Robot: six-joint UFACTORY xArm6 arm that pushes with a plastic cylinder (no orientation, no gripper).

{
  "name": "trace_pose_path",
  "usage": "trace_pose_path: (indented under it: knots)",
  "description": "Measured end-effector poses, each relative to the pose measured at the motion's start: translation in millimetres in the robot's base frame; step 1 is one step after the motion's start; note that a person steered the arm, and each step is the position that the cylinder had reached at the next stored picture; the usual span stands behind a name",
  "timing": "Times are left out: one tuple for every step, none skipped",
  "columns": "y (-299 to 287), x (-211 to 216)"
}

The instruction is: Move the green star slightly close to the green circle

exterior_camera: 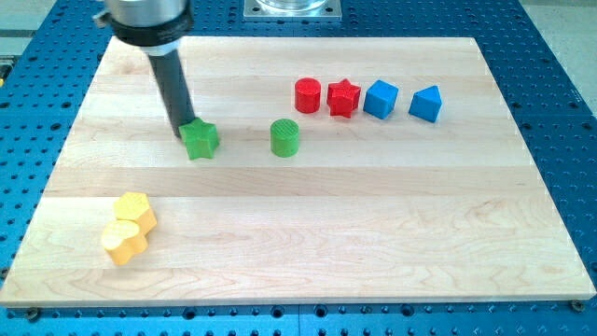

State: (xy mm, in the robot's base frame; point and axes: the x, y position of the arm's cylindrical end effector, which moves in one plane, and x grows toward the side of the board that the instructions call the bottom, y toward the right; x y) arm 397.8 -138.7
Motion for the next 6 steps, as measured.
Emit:
trace_pose_path:
  knots:
    - [-55,2]
    - [-56,35]
    - [-20,44]
    - [3,34]
    - [3,33]
    - [9,64]
